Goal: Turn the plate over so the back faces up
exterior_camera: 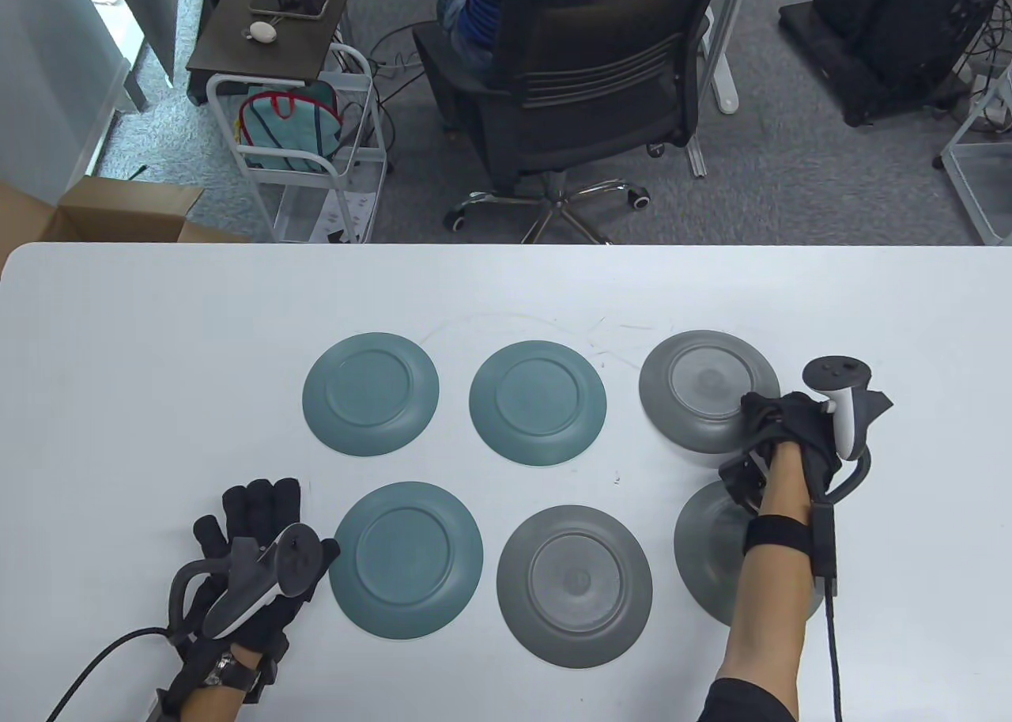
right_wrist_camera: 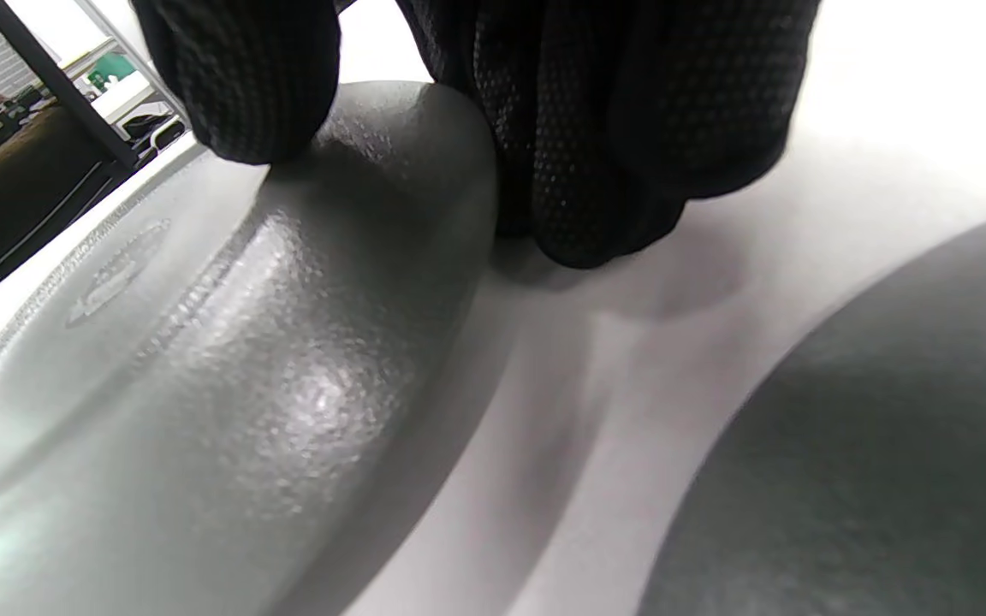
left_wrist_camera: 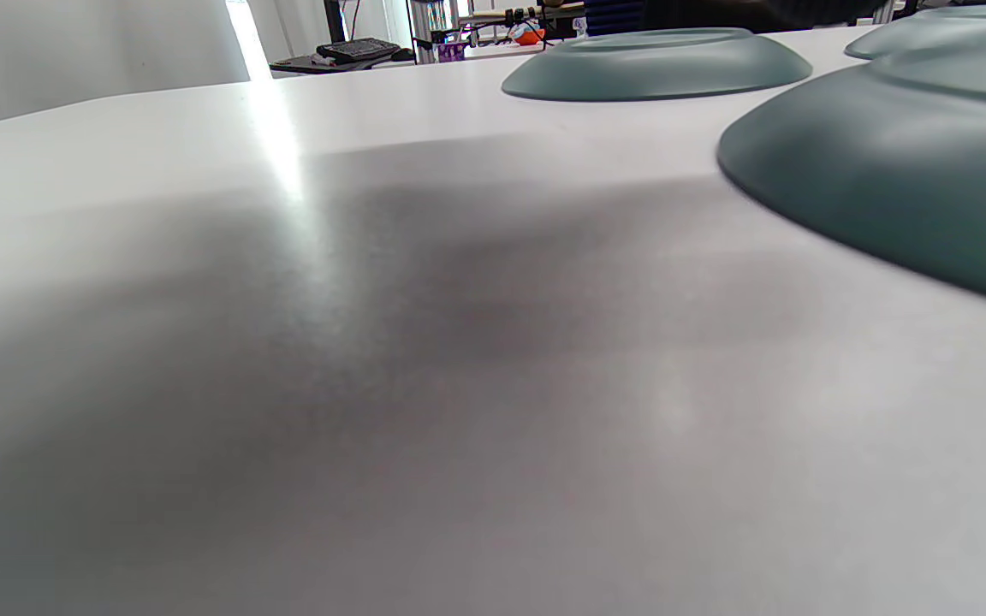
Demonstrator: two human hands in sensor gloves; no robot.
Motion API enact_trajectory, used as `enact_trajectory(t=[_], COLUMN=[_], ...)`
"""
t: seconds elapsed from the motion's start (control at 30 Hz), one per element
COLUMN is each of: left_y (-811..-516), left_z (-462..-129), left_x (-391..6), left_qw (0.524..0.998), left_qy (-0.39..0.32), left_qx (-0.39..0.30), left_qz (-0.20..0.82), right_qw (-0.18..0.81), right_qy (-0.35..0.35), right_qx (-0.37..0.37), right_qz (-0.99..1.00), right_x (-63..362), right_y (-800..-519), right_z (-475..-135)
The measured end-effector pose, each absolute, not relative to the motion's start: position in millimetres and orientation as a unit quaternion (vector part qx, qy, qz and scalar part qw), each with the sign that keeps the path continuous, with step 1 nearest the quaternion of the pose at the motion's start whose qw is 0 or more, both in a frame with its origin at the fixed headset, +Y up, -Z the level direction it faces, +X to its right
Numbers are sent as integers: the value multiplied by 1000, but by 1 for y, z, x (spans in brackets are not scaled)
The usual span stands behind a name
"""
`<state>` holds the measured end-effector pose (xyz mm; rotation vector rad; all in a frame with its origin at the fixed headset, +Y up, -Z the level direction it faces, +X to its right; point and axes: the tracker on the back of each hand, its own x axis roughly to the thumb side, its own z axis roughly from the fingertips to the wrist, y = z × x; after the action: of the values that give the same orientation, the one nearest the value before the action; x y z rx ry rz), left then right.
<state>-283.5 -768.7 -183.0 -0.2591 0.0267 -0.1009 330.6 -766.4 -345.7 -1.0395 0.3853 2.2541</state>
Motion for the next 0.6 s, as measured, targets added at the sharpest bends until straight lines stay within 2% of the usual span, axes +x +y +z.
enact_trajectory(t=[0.27, 0.6], left_y=[-768, -769], left_z=[-183, -183], left_x=[-284, -284], left_qw=[990, 990], left_qy=[14, 13], left_qx=[-129, -129], left_qz=[-51, -50], right_qw=[223, 209], right_qy=[140, 134], right_qx=[-393, -394], right_qz=[881, 885], right_x=[321, 315], right_y=[-763, -763], right_z=[-349, -351])
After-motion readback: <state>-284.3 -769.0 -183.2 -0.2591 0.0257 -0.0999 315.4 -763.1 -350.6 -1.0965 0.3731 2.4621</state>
